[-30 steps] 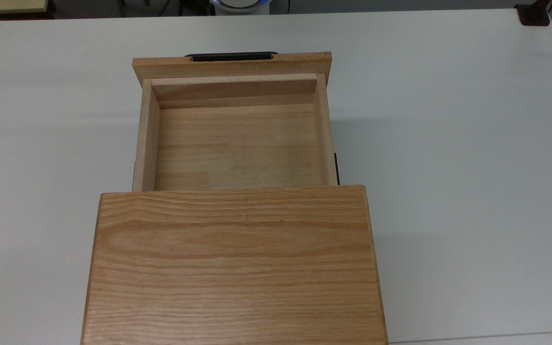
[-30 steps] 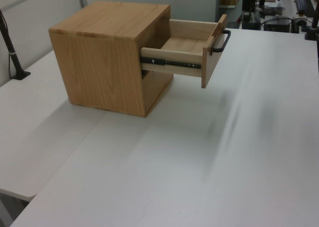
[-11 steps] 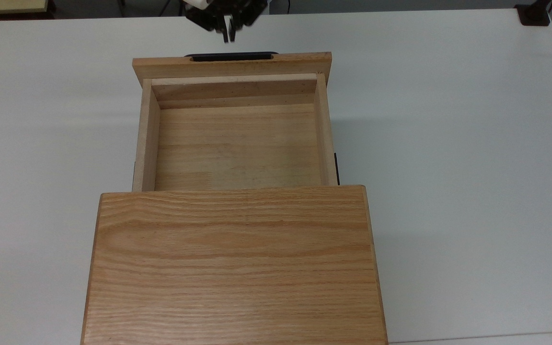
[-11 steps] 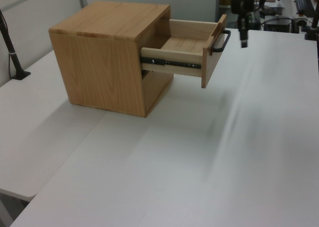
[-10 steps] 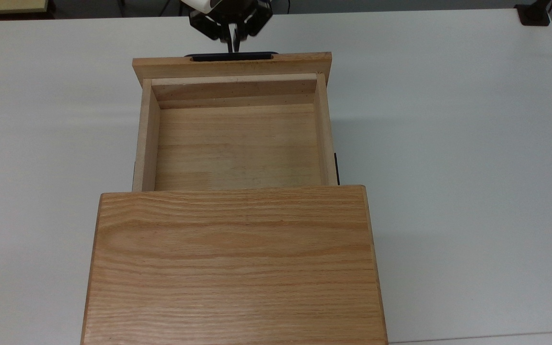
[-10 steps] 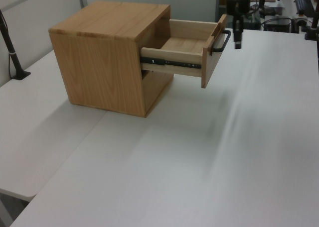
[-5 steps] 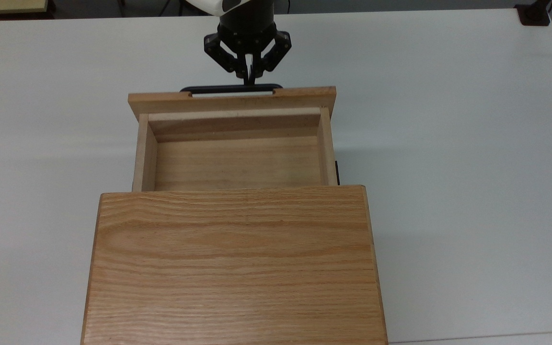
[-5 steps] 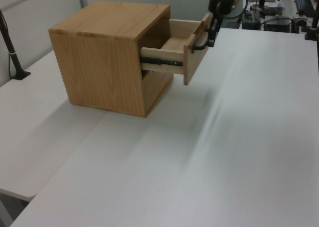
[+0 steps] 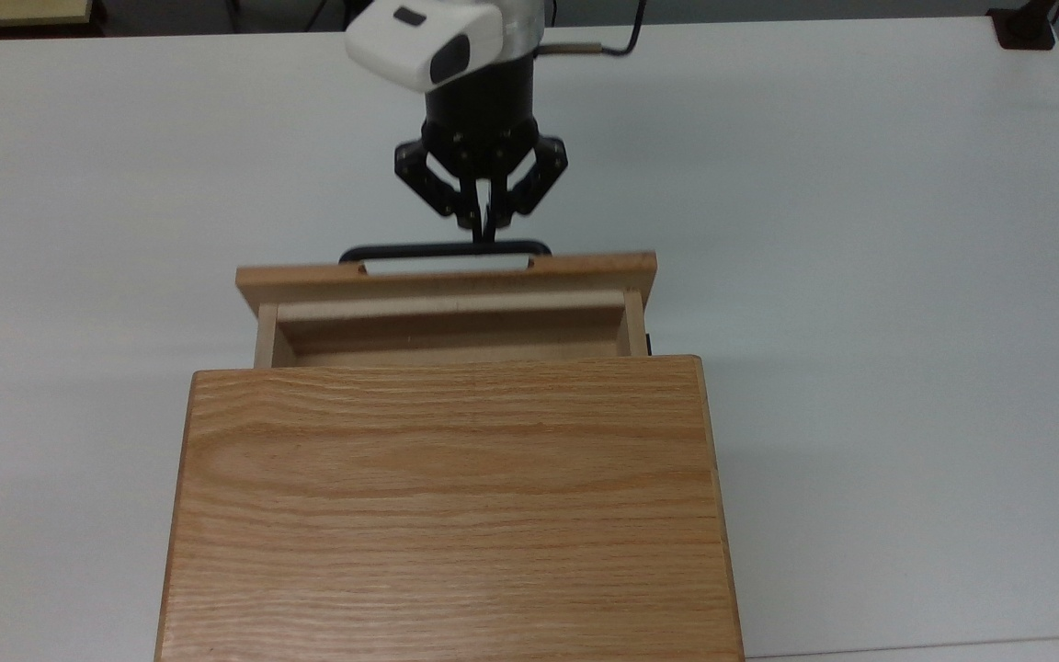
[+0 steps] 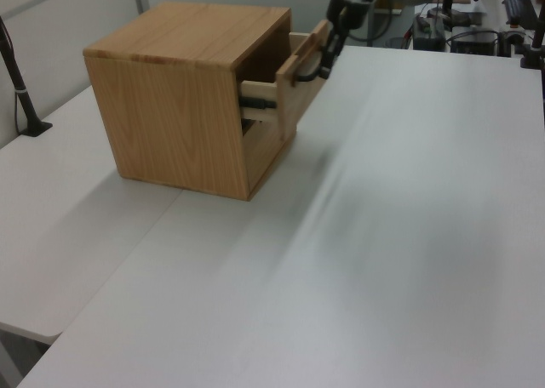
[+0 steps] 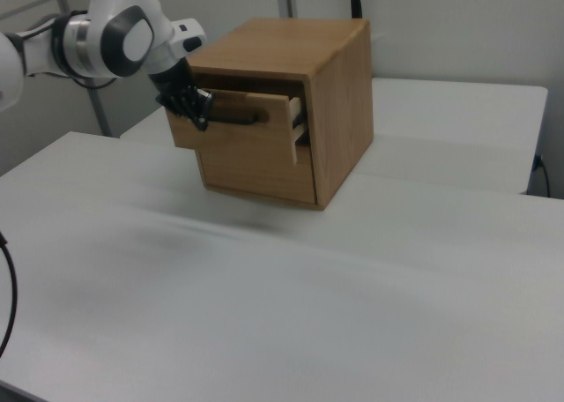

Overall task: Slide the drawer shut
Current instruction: 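Push the drawer front with the gripper into the wooden cabinet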

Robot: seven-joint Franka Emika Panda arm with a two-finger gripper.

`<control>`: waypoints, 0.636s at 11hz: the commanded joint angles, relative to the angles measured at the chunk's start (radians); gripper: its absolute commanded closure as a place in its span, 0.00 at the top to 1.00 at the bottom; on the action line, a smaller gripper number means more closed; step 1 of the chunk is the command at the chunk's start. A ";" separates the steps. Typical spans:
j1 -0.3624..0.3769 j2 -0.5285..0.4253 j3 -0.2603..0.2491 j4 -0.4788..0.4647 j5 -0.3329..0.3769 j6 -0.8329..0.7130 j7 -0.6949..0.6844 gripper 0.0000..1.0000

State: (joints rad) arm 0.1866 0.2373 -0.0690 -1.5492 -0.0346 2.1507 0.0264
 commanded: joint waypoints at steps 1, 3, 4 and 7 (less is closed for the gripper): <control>0.004 0.123 -0.018 0.103 -0.039 0.168 0.055 0.05; 0.001 0.180 -0.031 0.148 -0.082 0.263 0.128 0.05; -0.001 0.191 -0.032 0.161 -0.093 0.290 0.142 0.05; -0.002 0.195 -0.040 0.158 -0.096 0.339 0.141 0.05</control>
State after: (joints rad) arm 0.1843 0.3996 -0.0900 -1.4437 -0.1034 2.4198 0.1427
